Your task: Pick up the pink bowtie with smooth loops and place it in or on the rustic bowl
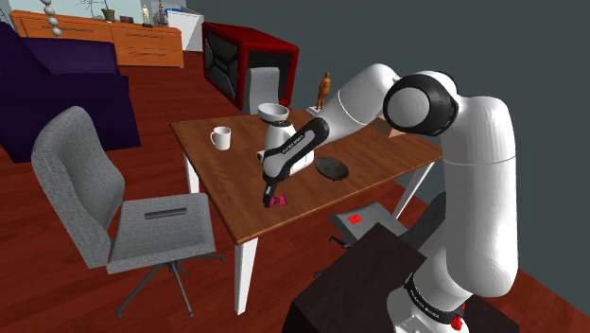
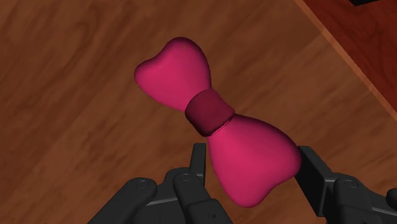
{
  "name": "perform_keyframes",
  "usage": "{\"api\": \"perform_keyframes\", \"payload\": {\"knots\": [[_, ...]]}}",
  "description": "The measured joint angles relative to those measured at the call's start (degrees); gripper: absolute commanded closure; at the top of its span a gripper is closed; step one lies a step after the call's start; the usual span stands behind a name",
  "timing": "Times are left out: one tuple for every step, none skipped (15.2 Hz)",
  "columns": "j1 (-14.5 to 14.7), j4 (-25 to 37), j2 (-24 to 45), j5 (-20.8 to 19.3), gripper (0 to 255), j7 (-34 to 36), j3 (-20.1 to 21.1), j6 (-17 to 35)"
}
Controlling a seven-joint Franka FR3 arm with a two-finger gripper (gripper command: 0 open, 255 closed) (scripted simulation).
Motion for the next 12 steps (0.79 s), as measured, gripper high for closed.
{"api": "perform_keyframes", "payload": {"knots": [[-0.1, -0.1, -0.5, 0.0, 255, -0.1, 0.0, -0.4], [-0.1, -0.2, -1.2, 0.0, 255, -0.1, 0.0, -1.1], [0.0, -0.4, -2.0, 0.0, 255, 0.0, 0.0, -1.6], [0.1, -0.5, -2.6, 0.0, 255, 0.1, 0.0, -2.1], [0.1, -0.3, -3.1, 0.0, 255, 0.1, 0.0, -2.8], [0.0, -0.5, -3.7, 0.0, 255, -0.1, 0.0, -3.2], [0.0, -0.5, -4.4, 0.0, 255, 0.0, 0.0, -3.9], [0.0, -0.6, -5.1, -0.1, 255, 0.0, -0.1, -4.5], [0.0, -0.4, -5.5, -0.1, 255, 0.0, 0.0, -5.1], [0.0, -0.2, -6.0, -0.1, 255, 0.0, -0.1, -5.8], [0.1, -0.6, -6.9, -0.1, 255, 0.1, -0.1, -6.3], [0.2, -0.7, -7.4, -0.1, 255, 0.2, 0.0, -6.8]]}}
